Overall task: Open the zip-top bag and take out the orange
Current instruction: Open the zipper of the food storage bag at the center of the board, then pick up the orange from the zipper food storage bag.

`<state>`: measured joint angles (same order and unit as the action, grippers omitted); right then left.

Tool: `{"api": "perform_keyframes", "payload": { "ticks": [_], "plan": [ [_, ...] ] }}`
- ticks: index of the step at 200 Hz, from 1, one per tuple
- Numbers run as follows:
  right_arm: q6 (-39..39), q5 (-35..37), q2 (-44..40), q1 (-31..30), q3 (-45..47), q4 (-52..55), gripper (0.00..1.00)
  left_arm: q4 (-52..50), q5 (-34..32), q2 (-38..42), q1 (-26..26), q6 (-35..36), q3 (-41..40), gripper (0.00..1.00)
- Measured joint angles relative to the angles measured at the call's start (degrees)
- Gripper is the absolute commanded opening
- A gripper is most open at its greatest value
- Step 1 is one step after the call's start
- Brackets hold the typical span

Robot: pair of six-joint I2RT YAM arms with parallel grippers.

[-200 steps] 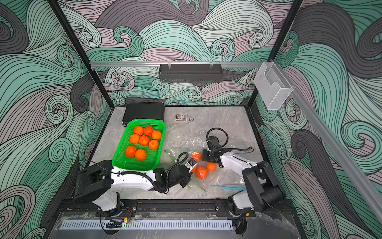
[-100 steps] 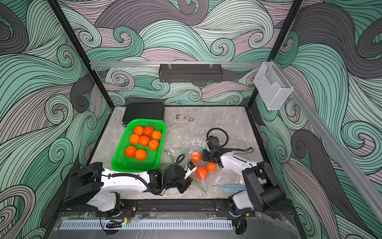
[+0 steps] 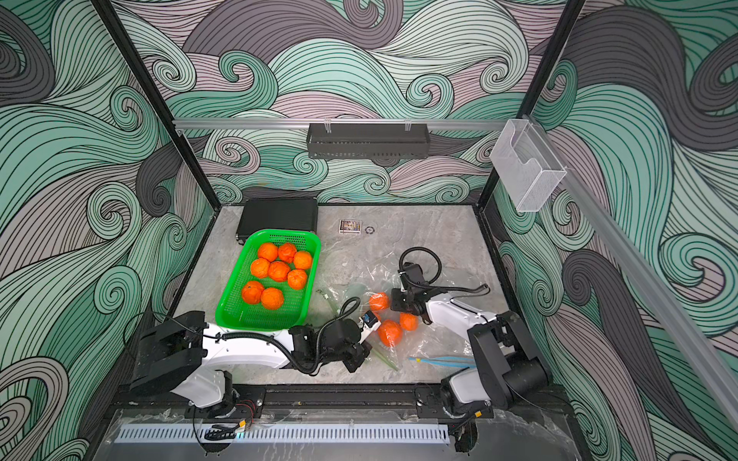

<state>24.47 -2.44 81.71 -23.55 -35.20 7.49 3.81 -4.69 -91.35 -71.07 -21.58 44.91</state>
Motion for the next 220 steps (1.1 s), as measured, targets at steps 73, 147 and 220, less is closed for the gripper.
{"api": "perform_keyframes", "payload": {
  "ticks": [73,147,220],
  "plan": [
    [0.0,0.0,0.0,0.0,0.0,0.0,0.16,0.5,-2.1,-2.9,2.6,-0.1,0.0,0.48],
    [0.0,0.0,0.0,0.0,0.0,-0.1,0.16,0.9,-10.4,-6.1,3.3,1.5,4.2,0.79],
    [0.0,-0.2,0.9,0.0,0.0,-0.7,0.16,1.4,-11.3,-11.9,4.9,4.8,7.1,0.78]
  ]
}}
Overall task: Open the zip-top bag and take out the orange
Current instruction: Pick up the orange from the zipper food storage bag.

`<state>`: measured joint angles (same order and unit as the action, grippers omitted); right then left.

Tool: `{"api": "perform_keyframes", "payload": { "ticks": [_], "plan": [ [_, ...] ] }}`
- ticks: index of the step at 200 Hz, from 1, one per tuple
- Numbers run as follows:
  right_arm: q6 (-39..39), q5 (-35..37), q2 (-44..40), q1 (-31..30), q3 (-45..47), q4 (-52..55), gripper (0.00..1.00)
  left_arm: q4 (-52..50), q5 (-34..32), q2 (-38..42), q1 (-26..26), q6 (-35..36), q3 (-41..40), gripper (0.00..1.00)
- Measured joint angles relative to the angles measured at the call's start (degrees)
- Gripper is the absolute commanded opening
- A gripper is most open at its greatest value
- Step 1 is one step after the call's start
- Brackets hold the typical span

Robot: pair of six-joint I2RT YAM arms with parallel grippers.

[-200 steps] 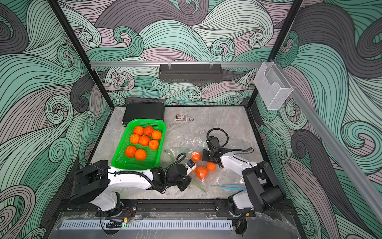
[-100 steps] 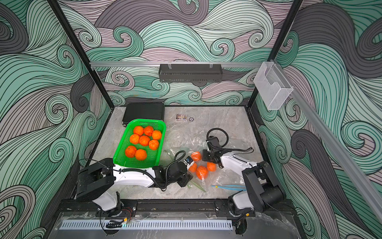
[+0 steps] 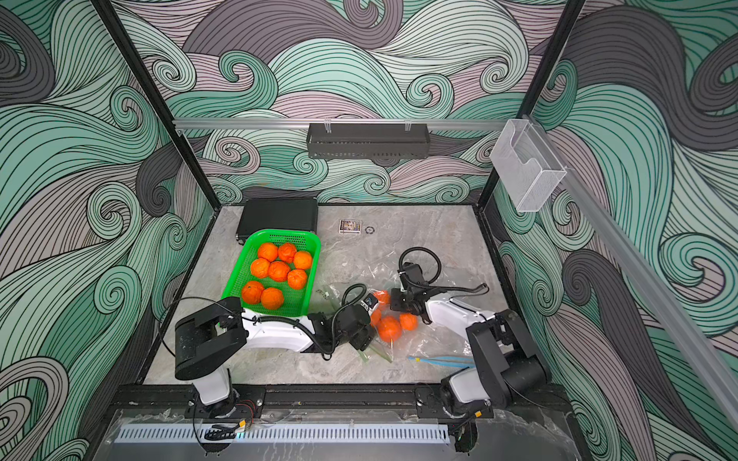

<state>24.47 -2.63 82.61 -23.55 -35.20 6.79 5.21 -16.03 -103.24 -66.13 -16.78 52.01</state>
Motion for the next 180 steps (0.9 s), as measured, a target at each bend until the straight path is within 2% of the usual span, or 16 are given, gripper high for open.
{"api": "perform_keyframes", "payload": {
  "ticks": [71,91,100,147,180],
  "plan": [
    [0.0,-0.3,0.6,0.0,0.0,-0.2,0.16,3.2,0.3,-2.1,0.6,4.2,1.9,0.78],
    [0.0,-0.4,0.9,0.0,0.0,-0.2,0.16,3.4,1.0,-2.9,0.8,4.9,2.7,0.76],
    [0.0,-0.5,1.0,0.0,0.0,-0.3,0.16,3.4,1.3,-3.1,0.9,5.3,3.1,0.72],
    [0.0,-0.5,1.3,0.0,0.0,-0.4,0.16,3.1,3.5,-3.4,1.1,6.0,4.1,0.35],
    [0.0,-0.4,1.4,0.0,0.0,-0.6,0.16,2.2,5.1,0.9,1.1,4.7,0.0,0.29]
  ]
}}
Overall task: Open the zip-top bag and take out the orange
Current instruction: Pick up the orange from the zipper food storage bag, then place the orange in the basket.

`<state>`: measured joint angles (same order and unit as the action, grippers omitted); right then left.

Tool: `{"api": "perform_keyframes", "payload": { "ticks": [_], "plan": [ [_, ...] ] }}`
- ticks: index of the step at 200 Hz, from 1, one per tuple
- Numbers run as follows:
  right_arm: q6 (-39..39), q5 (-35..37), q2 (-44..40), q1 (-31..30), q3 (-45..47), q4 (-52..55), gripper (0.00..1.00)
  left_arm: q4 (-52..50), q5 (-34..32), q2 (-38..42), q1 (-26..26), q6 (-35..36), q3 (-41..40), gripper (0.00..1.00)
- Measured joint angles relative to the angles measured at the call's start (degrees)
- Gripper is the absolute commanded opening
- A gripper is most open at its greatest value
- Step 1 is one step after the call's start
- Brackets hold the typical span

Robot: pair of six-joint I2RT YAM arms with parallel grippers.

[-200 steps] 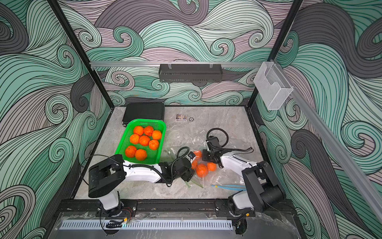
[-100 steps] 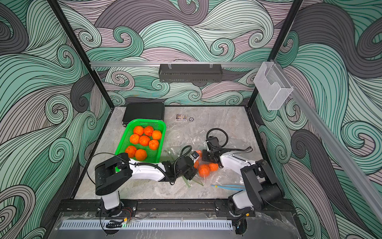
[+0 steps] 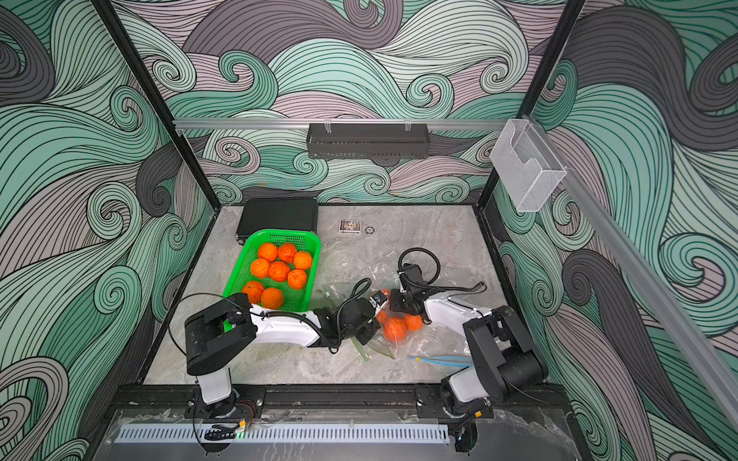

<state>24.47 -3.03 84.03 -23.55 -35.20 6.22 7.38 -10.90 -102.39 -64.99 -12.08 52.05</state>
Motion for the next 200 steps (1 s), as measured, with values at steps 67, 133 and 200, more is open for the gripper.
{"api": "perform_keyframes", "payload": {
  "ticks": [67,133,200],
  "plan": [
    [0.0,1.5,0.3,-0.1,0.0,-0.5,0.17,-9.6,7.9,17.8,0.1,-4.0,-9.0,0.28],
    [0.0,3.0,2.1,-0.9,0.0,-2.8,0.17,-24.2,5.2,40.9,2.1,-8.2,-6.8,0.29],
    [0.0,3.1,2.2,-1.0,0.0,-2.8,0.17,-38.1,-6.1,46.7,24.2,-18.1,-6.1,0.30]
  ]
}}
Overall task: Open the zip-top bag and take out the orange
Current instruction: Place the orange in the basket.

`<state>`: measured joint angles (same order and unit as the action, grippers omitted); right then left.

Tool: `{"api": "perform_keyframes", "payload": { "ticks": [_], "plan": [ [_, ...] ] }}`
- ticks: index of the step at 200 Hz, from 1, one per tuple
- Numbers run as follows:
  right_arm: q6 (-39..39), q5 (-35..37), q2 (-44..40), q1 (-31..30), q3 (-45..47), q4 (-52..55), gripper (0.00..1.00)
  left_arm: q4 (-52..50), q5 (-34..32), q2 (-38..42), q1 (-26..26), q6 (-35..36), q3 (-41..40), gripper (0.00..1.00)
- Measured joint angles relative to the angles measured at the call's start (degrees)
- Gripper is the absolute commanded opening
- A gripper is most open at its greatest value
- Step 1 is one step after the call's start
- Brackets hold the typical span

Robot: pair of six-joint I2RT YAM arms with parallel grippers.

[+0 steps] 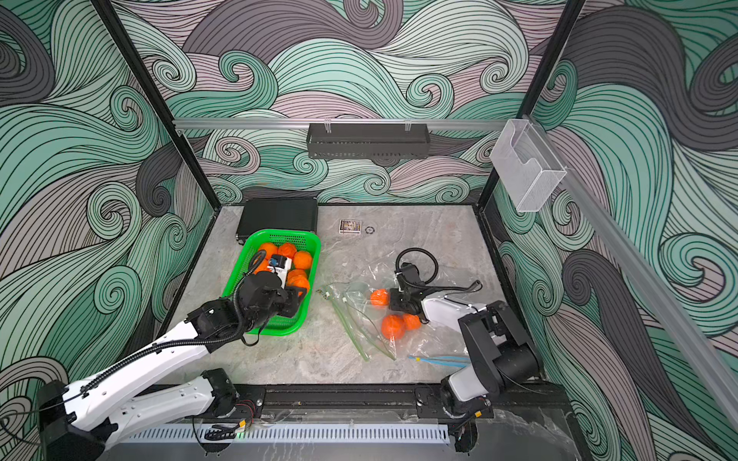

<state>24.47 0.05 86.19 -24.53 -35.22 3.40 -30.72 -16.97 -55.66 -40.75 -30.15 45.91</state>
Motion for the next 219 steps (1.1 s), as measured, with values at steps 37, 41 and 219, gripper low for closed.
{"api": "perform_keyframes", "payload": {
  "ticks": [37,41,219],
  "plan": [
    [0.0,0.0,0.0,0.0,0.0,0.0,0.17,-0.6,1.9,-11.0,5.3,-1.6,0.1,0.30],
    [0.0,0.0,0.0,0.0,0.0,0.0,0.17,-0.5,2.3,-12.4,5.7,-1.6,0.1,0.30],
    [0.0,0.0,0.0,0.0,0.0,-0.1,0.17,-1.8,8.7,-30.5,9.6,-1.2,6.6,0.68]
  ]
}}
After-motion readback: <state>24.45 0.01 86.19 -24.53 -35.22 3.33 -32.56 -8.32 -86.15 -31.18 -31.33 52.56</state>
